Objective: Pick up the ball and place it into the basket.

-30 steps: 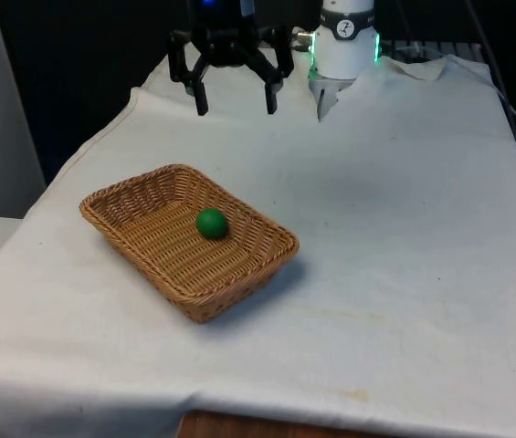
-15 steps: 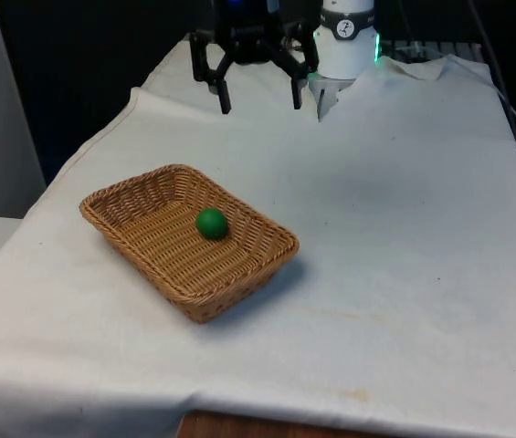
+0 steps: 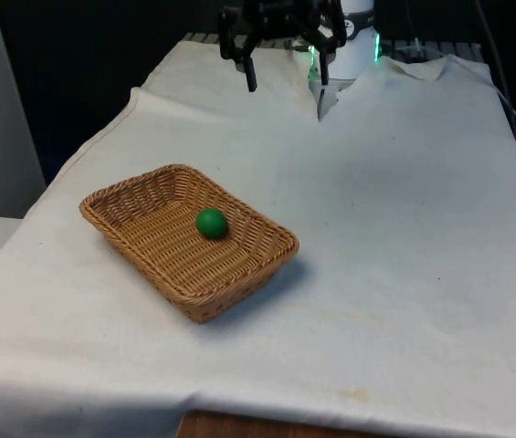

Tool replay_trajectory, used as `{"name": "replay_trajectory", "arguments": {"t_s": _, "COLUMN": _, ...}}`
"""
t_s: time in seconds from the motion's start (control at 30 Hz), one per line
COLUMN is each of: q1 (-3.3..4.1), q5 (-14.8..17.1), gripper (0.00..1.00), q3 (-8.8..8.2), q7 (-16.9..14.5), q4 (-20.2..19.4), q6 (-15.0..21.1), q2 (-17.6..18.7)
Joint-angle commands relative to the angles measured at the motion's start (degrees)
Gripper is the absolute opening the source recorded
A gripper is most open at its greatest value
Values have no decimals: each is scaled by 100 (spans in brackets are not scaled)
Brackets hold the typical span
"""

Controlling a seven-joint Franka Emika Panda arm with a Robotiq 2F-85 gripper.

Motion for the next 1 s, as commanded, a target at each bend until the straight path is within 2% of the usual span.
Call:
{"name": "replay_trajectory", "arguments": {"t_s": 0.0, "q1": 6, "q5": -40, "gripper": 100, "q3": 23, "q7": 23, "q4": -34, "q6": 0, "q2": -57}}
{"name": "replay_trajectory", "arguments": {"t_s": 0.03, "q1": 103, "q5": -178, "gripper": 100, "q3": -17, "q7": 97, "q4": -241, "q6": 74, "q2": -252}}
{"name": "replay_trajectory", "arguments": {"t_s": 0.07, "q1": 109, "q5": -212, "gripper": 100, "q3": 0, "q7": 120, "q4": -281, "q6": 80, "q2": -309}}
{"name": "replay_trajectory", "arguments": {"t_s": 0.27, "q1": 97, "q5": -418, "gripper": 100, "q3": 143, "q7": 223, "q4": -556, "q6": 97, "q2": -647}}
{"name": "replay_trajectory", "arguments": {"t_s": 0.3, "q1": 17, "q5": -309, "gripper": 100, "q3": 195, "q7": 155, "q4": -407, "q6": 0, "q2": -521}}
{"name": "replay_trajectory", "arguments": {"t_s": 0.33, "q1": 97, "q5": -447, "gripper": 100, "q3": 160, "q7": 235, "q4": -596, "q6": 97, "q2": -693}}
{"name": "replay_trajectory", "arguments": {"t_s": 0.6, "q1": 86, "q5": -613, "gripper": 100, "q3": 332, "q7": 309, "q4": -974, "q6": 126, "q2": -1077}}
{"name": "replay_trajectory", "arguments": {"t_s": 0.63, "q1": 17, "q5": -498, "gripper": 100, "q3": 367, "q7": 223, "q4": -837, "q6": 17, "q2": -957}}
{"name": "replay_trajectory", "arguments": {"t_s": 0.67, "q1": 80, "q5": -625, "gripper": 100, "q3": 350, "q7": 309, "q4": -1014, "q6": 132, "q2": -1117}}
{"name": "replay_trajectory", "arguments": {"t_s": 0.87, "q1": 69, "q5": -728, "gripper": 100, "q3": 458, "q7": 355, "q4": -1301, "q6": 126, "q2": -1415}}
{"name": "replay_trajectory", "arguments": {"t_s": 0.9, "q1": 17, "q5": -602, "gripper": 100, "q3": 493, "q7": 269, "q4": -1157, "q6": 34, "q2": -1278}}
{"name": "replay_trajectory", "arguments": {"t_s": 0.93, "q1": 69, "q5": -745, "gripper": 100, "q3": 470, "q7": 367, "q4": -1329, "q6": 126, "q2": -1455}}
{"name": "replay_trajectory", "arguments": {"t_s": 0.97, "q1": 63, "q5": -768, "gripper": 100, "q3": 481, "q7": 378, "q4": -1358, "q6": 126, "q2": -1495}}
